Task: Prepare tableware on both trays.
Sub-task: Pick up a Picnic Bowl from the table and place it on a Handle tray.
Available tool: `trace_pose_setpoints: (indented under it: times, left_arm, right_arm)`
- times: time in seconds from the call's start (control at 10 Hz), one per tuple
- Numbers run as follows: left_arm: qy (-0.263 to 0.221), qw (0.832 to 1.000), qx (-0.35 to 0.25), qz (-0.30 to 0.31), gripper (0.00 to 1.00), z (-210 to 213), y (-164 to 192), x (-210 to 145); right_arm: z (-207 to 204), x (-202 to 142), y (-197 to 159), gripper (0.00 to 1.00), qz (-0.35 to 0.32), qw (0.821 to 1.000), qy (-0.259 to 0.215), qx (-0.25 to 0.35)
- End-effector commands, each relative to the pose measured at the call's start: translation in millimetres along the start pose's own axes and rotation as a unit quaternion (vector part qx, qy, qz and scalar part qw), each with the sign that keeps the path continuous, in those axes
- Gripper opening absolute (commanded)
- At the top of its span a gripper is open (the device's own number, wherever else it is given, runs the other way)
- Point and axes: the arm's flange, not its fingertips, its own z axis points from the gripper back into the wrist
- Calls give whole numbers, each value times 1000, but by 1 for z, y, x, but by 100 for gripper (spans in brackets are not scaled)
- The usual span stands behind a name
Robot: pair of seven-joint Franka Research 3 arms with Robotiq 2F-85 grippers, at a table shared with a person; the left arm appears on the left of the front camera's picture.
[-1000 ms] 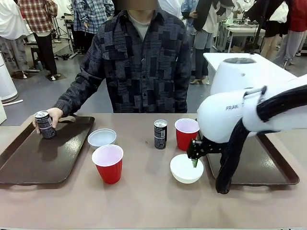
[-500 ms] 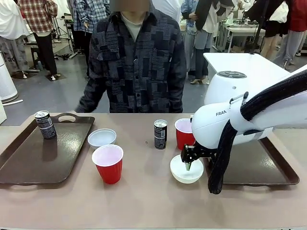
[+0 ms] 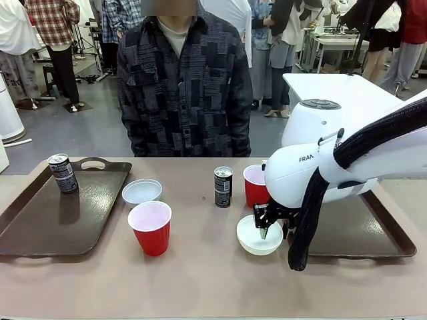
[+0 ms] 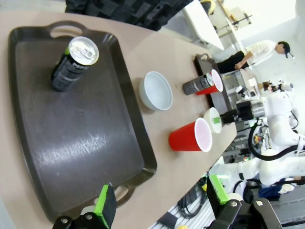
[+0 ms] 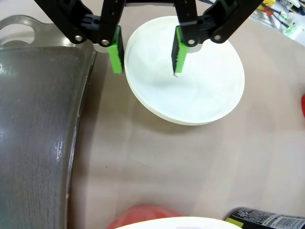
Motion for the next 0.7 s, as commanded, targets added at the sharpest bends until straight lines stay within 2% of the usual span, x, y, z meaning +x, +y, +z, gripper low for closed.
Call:
trace_pose_setpoints:
  times: [0.0, 0.1, 0.2, 0.3, 0.4, 0.6]
  left_arm:
    - [-4, 1000, -6, 1, 100, 1, 0, 0]
    - [-4, 1000, -6, 1, 100, 1, 0, 0]
    - [-4, 1000, -6, 1, 100, 1, 0, 0]
    - [-4, 1000, -6, 1, 100, 1, 0, 0]
    - [-4, 1000, -6, 1, 100, 1, 0, 0]
    - [-4, 1000, -6, 1, 100, 1, 0, 0]
  right_arm:
    - [-1, 2, -1, 37, -7, 1000, 2, 9]
    - [0, 2, -1, 2, -7, 1000, 4, 9]
    - [0, 2, -2, 17, -7, 1000, 5, 10]
    - [1, 2, -2, 0, -8, 1000, 7, 12]
    - [1, 2, -2, 0, -6, 1000, 8, 12]
    - [7, -2, -4, 0, 15, 999, 41, 31]
